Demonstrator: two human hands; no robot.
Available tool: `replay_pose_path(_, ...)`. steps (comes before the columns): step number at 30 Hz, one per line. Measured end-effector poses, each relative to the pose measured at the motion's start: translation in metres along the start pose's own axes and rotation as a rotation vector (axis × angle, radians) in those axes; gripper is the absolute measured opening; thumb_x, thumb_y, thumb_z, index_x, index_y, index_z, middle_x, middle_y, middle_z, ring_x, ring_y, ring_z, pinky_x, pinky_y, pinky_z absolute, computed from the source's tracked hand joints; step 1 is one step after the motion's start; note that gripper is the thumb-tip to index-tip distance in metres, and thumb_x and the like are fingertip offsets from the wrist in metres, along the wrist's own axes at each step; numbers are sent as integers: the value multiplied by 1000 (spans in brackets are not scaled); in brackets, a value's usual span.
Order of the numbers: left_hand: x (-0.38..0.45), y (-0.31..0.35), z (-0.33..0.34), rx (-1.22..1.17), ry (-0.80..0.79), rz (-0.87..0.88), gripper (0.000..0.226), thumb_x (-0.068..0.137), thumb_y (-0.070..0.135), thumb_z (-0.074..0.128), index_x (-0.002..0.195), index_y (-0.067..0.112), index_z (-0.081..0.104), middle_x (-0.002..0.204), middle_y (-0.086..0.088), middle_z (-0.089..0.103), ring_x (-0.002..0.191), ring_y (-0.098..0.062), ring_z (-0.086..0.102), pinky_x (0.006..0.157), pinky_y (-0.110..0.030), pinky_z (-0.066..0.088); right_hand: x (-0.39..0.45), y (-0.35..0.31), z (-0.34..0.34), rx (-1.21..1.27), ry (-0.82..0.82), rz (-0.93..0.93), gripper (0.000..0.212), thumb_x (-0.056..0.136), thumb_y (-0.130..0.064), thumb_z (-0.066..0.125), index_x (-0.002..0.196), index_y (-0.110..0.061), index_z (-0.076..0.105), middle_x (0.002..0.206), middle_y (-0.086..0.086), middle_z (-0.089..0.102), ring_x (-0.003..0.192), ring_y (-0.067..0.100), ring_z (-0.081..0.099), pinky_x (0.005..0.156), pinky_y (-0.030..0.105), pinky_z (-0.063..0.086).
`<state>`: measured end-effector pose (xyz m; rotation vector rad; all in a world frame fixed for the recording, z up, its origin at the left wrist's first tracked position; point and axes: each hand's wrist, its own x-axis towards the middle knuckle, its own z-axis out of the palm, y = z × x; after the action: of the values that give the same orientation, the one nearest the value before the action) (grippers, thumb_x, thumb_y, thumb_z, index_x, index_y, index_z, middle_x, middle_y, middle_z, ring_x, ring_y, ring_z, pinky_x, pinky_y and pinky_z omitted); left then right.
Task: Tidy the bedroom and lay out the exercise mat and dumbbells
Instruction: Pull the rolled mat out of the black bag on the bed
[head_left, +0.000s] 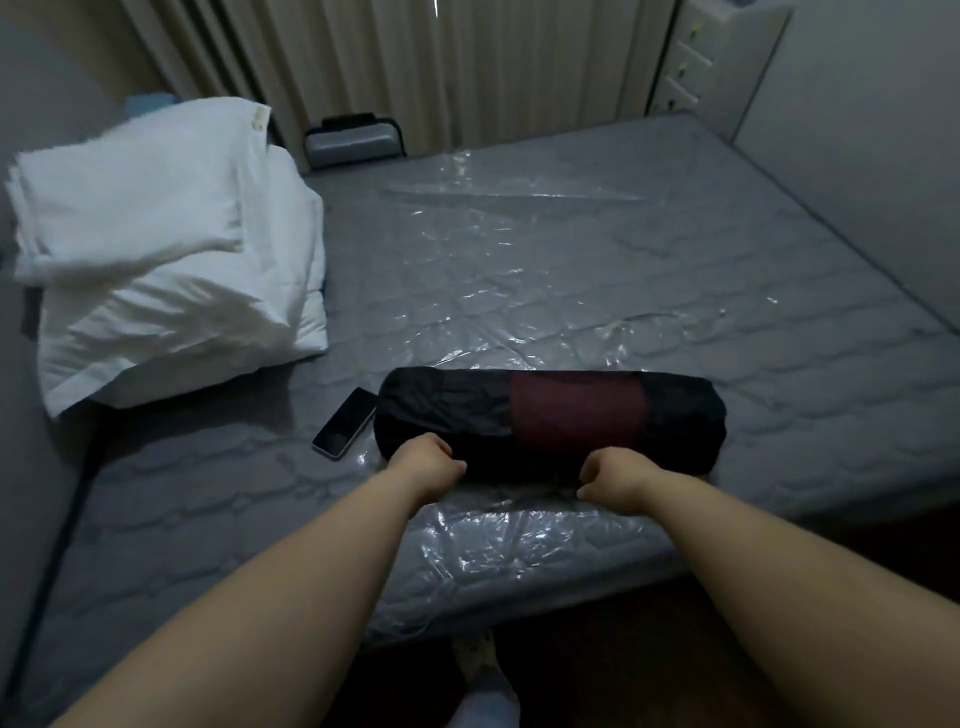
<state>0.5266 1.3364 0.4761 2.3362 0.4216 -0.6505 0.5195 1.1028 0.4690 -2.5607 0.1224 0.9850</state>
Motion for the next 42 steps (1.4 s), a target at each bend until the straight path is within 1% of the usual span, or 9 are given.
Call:
replay_pose_path(3, 44, 23, 9, 114, -85, 33, 18, 86, 26, 63, 72, 18, 55, 83, -7, 62, 86, -23, 60, 80, -29, 48, 23, 16, -15, 0, -11, 65, 29, 88, -25, 63, 114, -12, 63, 117, 7, 63, 106, 22, 58, 91, 31, 48)
replay_pose_path(6, 88, 59, 19, 175, -135, 89, 25, 87, 29, 62, 99, 8, 66, 108, -11, 67, 104, -26, 61, 86, -27, 45, 42, 43, -50, 37, 71, 181, 29, 87, -24, 64, 113, -10, 64, 116, 8, 63, 105, 23, 58, 89, 30, 46)
replay_pose_path(11, 134, 113, 52, 268, -239, 155, 43, 88, 32, 60, 124, 10, 53, 124, -9, 60, 113, -24, 57, 96, -29, 45, 67, 104, -84, 88, 128, 356, 28, 91, -20, 57, 116, -8, 59, 119, 13, 61, 108, 26, 56, 83, 27, 42)
replay_pose_path(20, 187, 180, 115, 373, -286, 96, 44, 86, 35, 63, 125, 16, 53, 128, -5, 58, 115, -22, 55, 98, -28, 43, 151, 197, -106, 165, 69, 416, 28, 92, -6, 43, 114, 2, 57, 121, 21, 59, 111, 33, 57, 82, 29, 43)
replay_pose_path(28, 202, 229, 176, 394, -315, 51, 50, 89, 35, 60, 133, 17, 48, 134, -5, 54, 120, -23, 53, 100, -28, 40, 216, 248, -98, 222, -17, 384, 30, 94, -17, 50, 118, -1, 58, 123, 17, 60, 113, 31, 57, 89, 31, 45)
replay_pose_path(31, 197, 242, 189, 390, -339, 78, 53, 89, 35, 59, 137, 18, 44, 136, -6, 53, 123, -23, 51, 103, -29, 39, 220, 259, -101, 289, 65, 404, 10, 93, -16, 53, 97, -8, 58, 116, 18, 62, 106, 31, 58, 83, 29, 43)
replay_pose_path(34, 188, 250, 186, 392, -330, 102, 54, 89, 35, 59, 138, 21, 42, 136, -6, 53, 123, -24, 51, 101, -27, 39, 216, 256, -114, 341, 139, 352, 18, 91, -10, 49, 75, -14, 45, 104, 18, 62, 83, 26, 52, 69, 26, 36)
replay_pose_path(39, 166, 271, 141, 292, -239, 215, 64, 87, 37, 62, 143, 22, 35, 139, -5, 50, 125, -22, 49, 104, -29, 39, 183, 197, -186, 415, 386, 132, 20, 92, -12, 47, 74, -17, 41, 92, 17, 58, 81, 27, 49, 70, 31, 34)
replay_pose_path(42, 144, 294, 98, 185, -78, 360, 73, 84, 43, 64, 146, 24, 29, 142, -5, 46, 128, -21, 46, 107, -31, 37, 145, 130, -250, 371, 530, -117, 13, 93, -14, 48, 81, -15, 45, 86, 13, 56, 82, 27, 48, 69, 32, 31)
